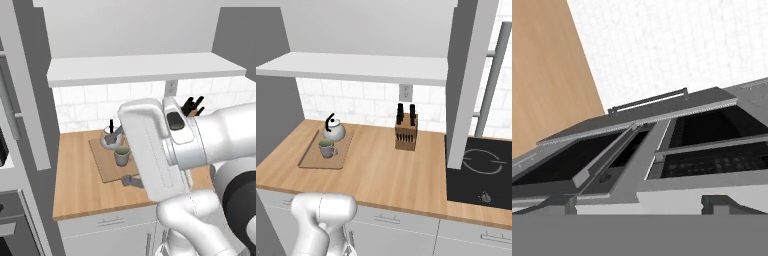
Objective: Pick the kettle from the counter and place it on the tray. Then pick the mug from the cabinet and place it on the tray. Then close the cabinet doors.
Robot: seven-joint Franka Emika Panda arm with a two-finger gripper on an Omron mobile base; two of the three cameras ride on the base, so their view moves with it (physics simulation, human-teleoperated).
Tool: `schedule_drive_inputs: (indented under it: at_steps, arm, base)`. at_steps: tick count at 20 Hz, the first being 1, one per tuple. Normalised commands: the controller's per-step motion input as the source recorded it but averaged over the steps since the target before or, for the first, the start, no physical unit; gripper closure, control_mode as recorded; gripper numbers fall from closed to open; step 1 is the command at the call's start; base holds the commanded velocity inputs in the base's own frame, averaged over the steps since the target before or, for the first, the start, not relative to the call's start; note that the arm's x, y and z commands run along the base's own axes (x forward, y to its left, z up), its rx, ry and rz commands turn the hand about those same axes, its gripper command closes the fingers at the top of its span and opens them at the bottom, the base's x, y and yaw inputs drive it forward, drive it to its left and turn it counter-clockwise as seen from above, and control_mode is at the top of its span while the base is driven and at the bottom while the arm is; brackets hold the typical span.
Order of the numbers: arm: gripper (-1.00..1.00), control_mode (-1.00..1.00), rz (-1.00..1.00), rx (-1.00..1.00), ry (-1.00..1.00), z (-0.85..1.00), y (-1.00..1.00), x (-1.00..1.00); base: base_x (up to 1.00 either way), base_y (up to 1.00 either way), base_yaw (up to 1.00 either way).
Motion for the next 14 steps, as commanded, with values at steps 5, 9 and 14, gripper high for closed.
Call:
schedule_drive_inputs:
  at_steps: [5,9,14]
  arm:
    - [-1.00,-1.00,-0.12,0.00,-0.07,0.12,0.50,-0.25]
    - [-1.00,-1.00,-0.18,0.00,0.00,0.07,0.43,-0.33]
    - [-1.00,-1.00,-0.13,-0.01,-0.07,0.11,0.49,-0.02]
  base:
    - [0.00,0.00,0.00]
    - [0.00,0.00,0.00]
    - [0.00,0.00,0.00]
